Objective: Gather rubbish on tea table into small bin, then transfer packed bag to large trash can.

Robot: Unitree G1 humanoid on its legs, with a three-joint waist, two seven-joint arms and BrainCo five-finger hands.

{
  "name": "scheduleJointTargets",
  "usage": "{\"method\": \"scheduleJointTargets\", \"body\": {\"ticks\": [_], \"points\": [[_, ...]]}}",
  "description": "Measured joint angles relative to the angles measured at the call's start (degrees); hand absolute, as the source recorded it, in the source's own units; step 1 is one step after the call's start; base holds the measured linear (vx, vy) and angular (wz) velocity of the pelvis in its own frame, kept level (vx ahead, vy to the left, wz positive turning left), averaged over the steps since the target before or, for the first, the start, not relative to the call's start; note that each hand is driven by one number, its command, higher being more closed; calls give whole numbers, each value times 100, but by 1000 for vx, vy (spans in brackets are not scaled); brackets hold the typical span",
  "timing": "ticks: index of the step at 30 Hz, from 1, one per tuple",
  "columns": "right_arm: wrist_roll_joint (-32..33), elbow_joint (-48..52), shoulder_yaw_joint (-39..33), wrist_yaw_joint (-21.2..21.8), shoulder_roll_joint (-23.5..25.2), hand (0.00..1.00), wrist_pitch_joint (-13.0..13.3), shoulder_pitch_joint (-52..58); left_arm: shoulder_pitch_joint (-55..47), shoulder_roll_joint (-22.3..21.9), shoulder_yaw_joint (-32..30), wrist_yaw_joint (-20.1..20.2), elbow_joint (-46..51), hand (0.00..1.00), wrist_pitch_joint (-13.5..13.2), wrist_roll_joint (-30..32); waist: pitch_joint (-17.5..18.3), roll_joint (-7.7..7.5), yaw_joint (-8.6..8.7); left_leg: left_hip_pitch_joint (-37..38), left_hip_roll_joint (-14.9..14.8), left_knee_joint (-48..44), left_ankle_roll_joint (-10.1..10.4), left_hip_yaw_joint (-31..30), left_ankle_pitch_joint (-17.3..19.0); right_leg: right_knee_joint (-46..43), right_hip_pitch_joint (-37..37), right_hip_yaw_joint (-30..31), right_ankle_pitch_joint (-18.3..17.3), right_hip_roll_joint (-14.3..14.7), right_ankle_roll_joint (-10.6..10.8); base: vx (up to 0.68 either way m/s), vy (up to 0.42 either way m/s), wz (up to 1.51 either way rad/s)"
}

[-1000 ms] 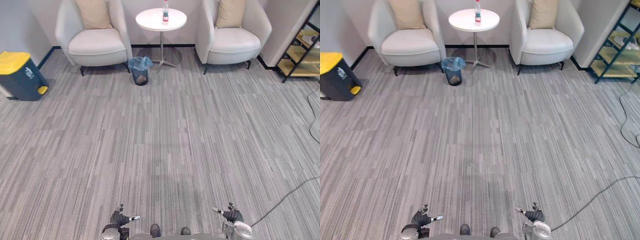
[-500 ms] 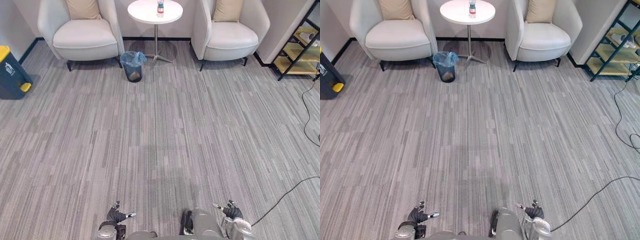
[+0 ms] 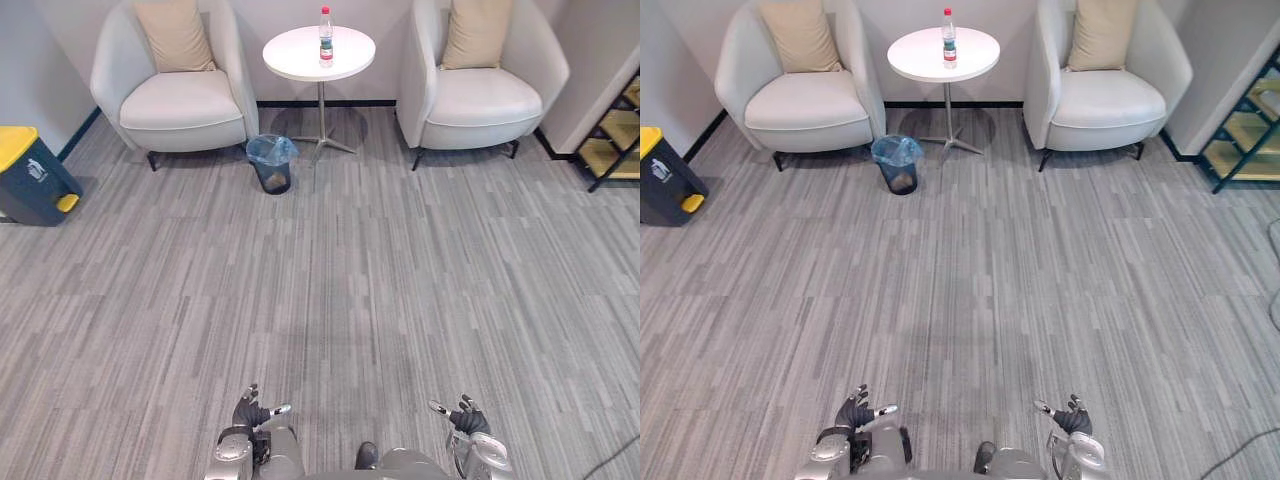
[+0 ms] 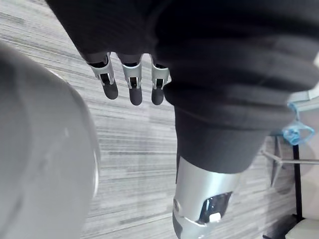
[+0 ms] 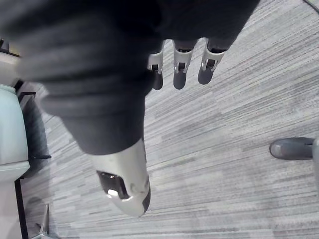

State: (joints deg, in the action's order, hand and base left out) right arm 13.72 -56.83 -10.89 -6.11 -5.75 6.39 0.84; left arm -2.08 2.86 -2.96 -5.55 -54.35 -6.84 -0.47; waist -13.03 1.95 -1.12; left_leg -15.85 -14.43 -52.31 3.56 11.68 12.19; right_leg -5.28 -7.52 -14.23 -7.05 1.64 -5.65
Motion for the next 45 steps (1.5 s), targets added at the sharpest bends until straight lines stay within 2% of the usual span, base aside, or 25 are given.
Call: {"method": "scheduleJointTargets", "body": {"ticks": [3,4,5,6,7,9,11,12,13,14,17,18,21,22,23,24,25,26,29,32,36,39,41,43,45], "points": [[24,-34,-16,-19,25,0,-2,-153,12,-32,9,-61,21,0,-7,-2,-10,-1,-40,-176,707,2417,93,-9,-143,183,-224,184,-158,-289,224,329,132,-28],[22,-38,-5,-20,5,0,6,-169,12,-72,20,-75,17,0,-6,-2,12,81,-140,-86,869,3500,210,-122,-429,239,-235,318,-269,-286,317,259,171,-52],[21,-82,21,-18,-21,0,4,-171,-4,-93,14,-73,16,0,-20,-24,30,170,-249,-78,852,3937,93,-209,-792,234,-272,455,-389,-226,404,429,269,-68],[20,-128,27,-19,5,0,-9,-160,26,-69,6,-81,5,0,-40,-46,69,144,-312,-8,937,3889,-259,-267,-1209,218,-368,609,-523,-297,543,381,231,-48],[19,-142,30,-18,21,0,-10,-164,38,-34,4,-79,4,0,-46,-50,81,50,-307,-33,1022,3782,-315,-283,-1217,215,-404,628,-590,-386,617,430,191,-29],[8,-153,16,-17,27,0,-8,-140,109,89,5,-72,-31,0,-60,-55,117,-281,-298,-124,1302,3287,-594,-141,-757,3,-468,725,-763,-720,757,559,170,-15],[-52,-203,15,-9,-29,0,-7,-199,116,83,5,-69,-62,0,-46,-52,127,-279,-306,15,1347,3158,-655,-13,-478,-792,-175,1007,-834,-850,874,436,173,-33],[-97,-217,16,6,-18,0,-6,-196,108,114,17,-68,-121,0,-17,-44,130,-278,-289,277,1372,3204,-734,104,-347,-1932,226,1222,-852,-956,1145,466,196,-28],[-111,-242,22,19,7,0,-7,-149,107,151,67,-68,-194,0,14,-41,130,-285,-271,610,1465,3301,-760,87,-180,-3136,641,1337,-702,-1067,1863,470,173,-15],[-116,-248,22,20,23,0,-9,-145,103,170,100,-69,-212,0,23,-41,128,-286,-268,798,1502,3362,-767,77,-95,-3705,826,1342,-690,-1097,2025,478,117,6],[-248,-254,40,70,64,0,-16,-5,88,199,172,-85,-239,0,37,-41,112,-250,-189,1808,1580,3895,-806,-81,41,-4919,1511,690,-979,-1220,1442,510,45,33],[-266,-247,44,93,55,0,-13,-36,99,210,182,-87,-238,0,36,-41,84,-177,-105,2211,1500,4198,-802,-212,37,-4586,1828,167,-1164,-1209,1104,477,-35,42],[-265,-236,38,90,15,0,-9,-116,168,190,195,-99,-235,0,38,-41,42,-55,59,2534,1268,4418,-790,-435,42,-3374,2373,-140,-1144,-1036,964,489,-115,53],[-257,-233,28,88,-3,0,-7,-143,239,202,239,-100,-234,0,33,-39,22,-26,94,2642,1167,4497,-716,-527,37,-2402,2522,-59,-756,-909,941,570,-229,88],[-255,-239,17,85,-5,0,-7,-93,274,261,258,-103,-230,0,28,-38,53,-147,128,2832,1152,4603,-463,-642,75,-1123,2559,189,167,-843,890,591,-257,82],[-253,-244,10,82,-20,0,-7,-33,267,268,258,-104,-233,0,30,-38,59,-176,161,2919,1149,4634,-317,-720,161,-1009,2530,263,820,-820,863,535,-272,68],[-251,-266,-8,79,-120,0,-14,-30,270,179,250,-105,-258,0,37,-36,61,-40,175,3080,942,4627,-159,-828,247,-1309,2532,269,1069,-702,609,441,-226,29],[-251,-250,-15,77,-130,0,-10,-68,259,171,243,-99,-250,0,25,-32,83,-9,167,3047,860,4561,-58,-836,189,-1423,2540,257,902,-651,561,525,-283,8],[-251,-107,-77,79,-70,0,2,-130,233,17,-1,-97,-229,0,24,5,80,62,175,2280,473,2431,383,-996,-147,-1396,2093,61,390,-341,333,530,-344,5],[-229,158,25,71,81,0,3,27,78,-176,-176,-90,-65,0,29,-2,55,124,27,1026,-82,-623,330,-880,-527,-796,965,60,145,47,133,452,-230,-6],[-121,201,18,1,186,0,29,-32,14,-157,-178,-95,207,0,-9,-5,22,-17,-167,-9,-39,-378,-18,-229,-227,-118,119,281,85,102,119,364,-130,-27],[-85,141,9,-21,144,0,33,-183,39,-154,-160,-97,198,0,-3,-9,11,3,-300,-219,715,2478,76,-58,-273,235,-290,586,-28,-140,320,497,76,-47],[-86,140,20,-20,98,0,35,-188,4,-156,-147,-98,185,0,-3,-9,29,50,-305,-116,880,3500,172,-79,-551,319,-389,683,-115,-172,429,381,141,-35],[-85,52,37,-26,32,0,33,-166,-43,-125,-115,-97,62,0,-16,-80,86,156,-317,40,967,4170,-256,-114,-1455,324,-634,920,-450,-179,647,466,218,-41],[-87,-34,191,-21,65,0,28,-165,45,32,-101,-95,27,0,-18,-112,102,-188,-330,19,1210,3783,-526,-5,-1168,195,-743,999,-669,-453,718,458,163,-14]]}}
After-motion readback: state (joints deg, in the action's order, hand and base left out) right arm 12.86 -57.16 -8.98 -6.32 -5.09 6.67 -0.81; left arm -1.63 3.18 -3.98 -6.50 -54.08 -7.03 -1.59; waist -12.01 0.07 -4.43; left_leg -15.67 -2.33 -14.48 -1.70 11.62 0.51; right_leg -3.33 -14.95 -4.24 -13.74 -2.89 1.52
